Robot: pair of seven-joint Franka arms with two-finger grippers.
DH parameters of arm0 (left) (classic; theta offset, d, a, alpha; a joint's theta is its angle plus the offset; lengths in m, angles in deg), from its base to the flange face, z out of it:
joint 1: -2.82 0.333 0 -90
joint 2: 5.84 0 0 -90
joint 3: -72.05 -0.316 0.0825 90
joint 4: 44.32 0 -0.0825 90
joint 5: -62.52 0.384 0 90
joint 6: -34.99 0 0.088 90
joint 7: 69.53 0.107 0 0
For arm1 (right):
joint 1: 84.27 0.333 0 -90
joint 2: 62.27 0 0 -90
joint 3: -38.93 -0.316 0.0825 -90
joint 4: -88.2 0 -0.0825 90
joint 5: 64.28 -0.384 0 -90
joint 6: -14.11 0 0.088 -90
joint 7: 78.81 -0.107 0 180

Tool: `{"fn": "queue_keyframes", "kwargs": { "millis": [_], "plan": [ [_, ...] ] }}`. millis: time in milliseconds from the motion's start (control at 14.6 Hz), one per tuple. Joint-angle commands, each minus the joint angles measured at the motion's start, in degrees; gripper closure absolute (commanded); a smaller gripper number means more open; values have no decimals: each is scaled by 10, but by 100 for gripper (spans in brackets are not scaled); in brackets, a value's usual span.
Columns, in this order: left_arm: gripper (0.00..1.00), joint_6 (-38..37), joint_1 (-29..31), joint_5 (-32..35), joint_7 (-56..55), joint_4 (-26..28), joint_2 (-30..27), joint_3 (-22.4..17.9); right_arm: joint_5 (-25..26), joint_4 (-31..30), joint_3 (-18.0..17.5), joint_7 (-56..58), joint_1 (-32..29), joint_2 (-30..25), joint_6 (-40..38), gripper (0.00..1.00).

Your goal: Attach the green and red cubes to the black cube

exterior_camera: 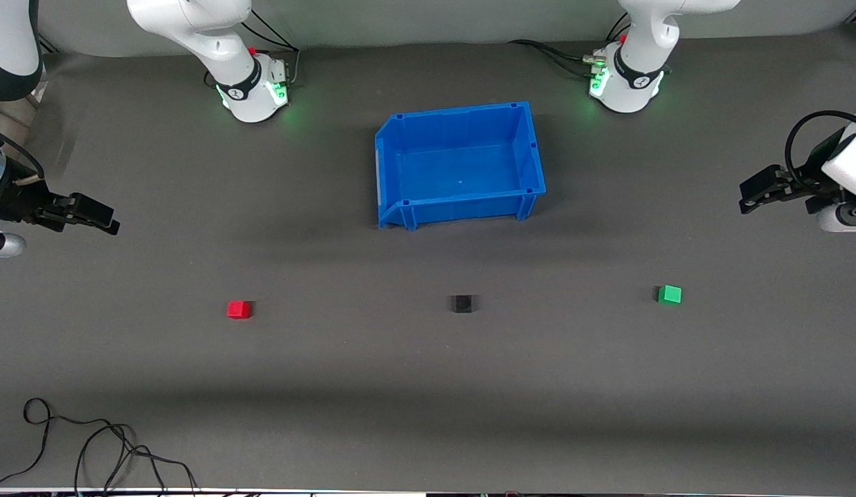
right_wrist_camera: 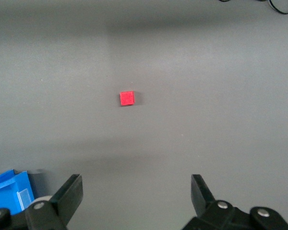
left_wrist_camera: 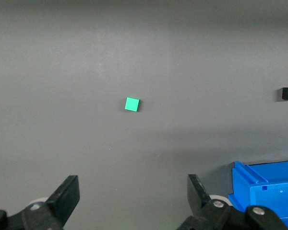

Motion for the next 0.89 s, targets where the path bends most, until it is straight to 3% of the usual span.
{"fn": "queue_keyframes", "kwargs": {
  "millis": [0,824],
  "plan": [
    [0,-3,-2,-4,9,-1,-6,-4,0,-10,5,3,7,-7,6,0],
    [0,-11,0,-5,1,-6,-9,-6,-2,-6,4,10,7,-4,6,0]
  ]
}}
